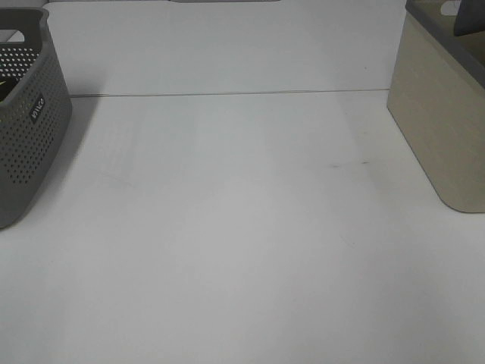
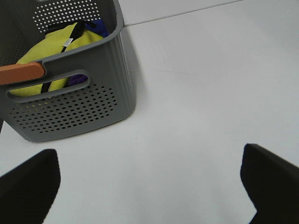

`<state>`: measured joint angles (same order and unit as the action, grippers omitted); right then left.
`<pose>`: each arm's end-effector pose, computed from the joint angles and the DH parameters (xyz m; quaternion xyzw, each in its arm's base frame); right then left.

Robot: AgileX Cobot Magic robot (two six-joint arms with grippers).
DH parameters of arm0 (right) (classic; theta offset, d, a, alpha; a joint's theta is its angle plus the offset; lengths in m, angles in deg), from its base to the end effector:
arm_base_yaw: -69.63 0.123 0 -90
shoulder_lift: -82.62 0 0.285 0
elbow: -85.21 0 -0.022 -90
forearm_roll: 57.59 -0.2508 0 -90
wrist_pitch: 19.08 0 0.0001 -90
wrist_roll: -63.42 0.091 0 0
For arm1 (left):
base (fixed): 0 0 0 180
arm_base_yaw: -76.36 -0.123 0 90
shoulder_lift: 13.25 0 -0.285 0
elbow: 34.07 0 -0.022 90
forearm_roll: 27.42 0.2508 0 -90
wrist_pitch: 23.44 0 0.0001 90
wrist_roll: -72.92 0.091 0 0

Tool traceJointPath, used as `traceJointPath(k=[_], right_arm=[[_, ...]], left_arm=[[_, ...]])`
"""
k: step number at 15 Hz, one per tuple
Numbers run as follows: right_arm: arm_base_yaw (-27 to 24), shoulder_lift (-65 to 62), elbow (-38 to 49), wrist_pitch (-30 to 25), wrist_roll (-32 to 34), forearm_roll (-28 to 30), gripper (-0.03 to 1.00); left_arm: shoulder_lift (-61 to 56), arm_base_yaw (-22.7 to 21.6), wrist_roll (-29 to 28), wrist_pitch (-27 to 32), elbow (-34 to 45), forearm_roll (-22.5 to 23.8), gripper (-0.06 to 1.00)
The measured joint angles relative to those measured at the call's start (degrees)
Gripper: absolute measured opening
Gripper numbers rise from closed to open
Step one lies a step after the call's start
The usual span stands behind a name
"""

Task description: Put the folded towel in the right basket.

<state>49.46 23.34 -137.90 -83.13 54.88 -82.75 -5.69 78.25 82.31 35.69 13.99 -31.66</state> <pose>0.4255 -0.1192 0.3795 0.1190 0.9145 0.1301 0.3641 -0.0057 -0.0056 0.2823 0.0838 0.8375 -0.0017 0.5400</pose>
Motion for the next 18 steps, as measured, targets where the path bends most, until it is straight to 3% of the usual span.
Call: traceJointPath(k=[6, 8, 10, 11, 14, 18], right_arm=[[-0.34, 7.91, 0.0, -4.01, -0.23, 4.47, 0.1], [-0.34, 9.57, 0.0, -5.39, -0.06, 4.47, 0.31], [-0.34, 9.63, 0.0, -5.5, 0.4, 4.98, 0.69], [-0.34, 9.05, 0.0, -5.5, 0.57, 4.98, 0.8], [0.69, 4.98, 0.0, -5.61, 0.69, 4.47, 0.87], [8.54, -1.2, 0.0, -5.67, 0.69, 4.47, 0.88]], left_arm=[[0.0, 0.0, 0.0, 0.0, 0.0, 0.0, 0.99], [0.0, 0.0, 0.0, 0.0, 0.0, 0.0, 0.99], [0.0, 0.0, 0.0, 0.0, 0.0, 0.0, 0.99], [0.0, 0.0, 0.0, 0.0, 0.0, 0.0, 0.99], [0.0, 0.0, 0.0, 0.0, 0.0, 0.0, 0.99], [0.0, 0.0, 0.0, 0.0, 0.0, 0.0, 0.99]])
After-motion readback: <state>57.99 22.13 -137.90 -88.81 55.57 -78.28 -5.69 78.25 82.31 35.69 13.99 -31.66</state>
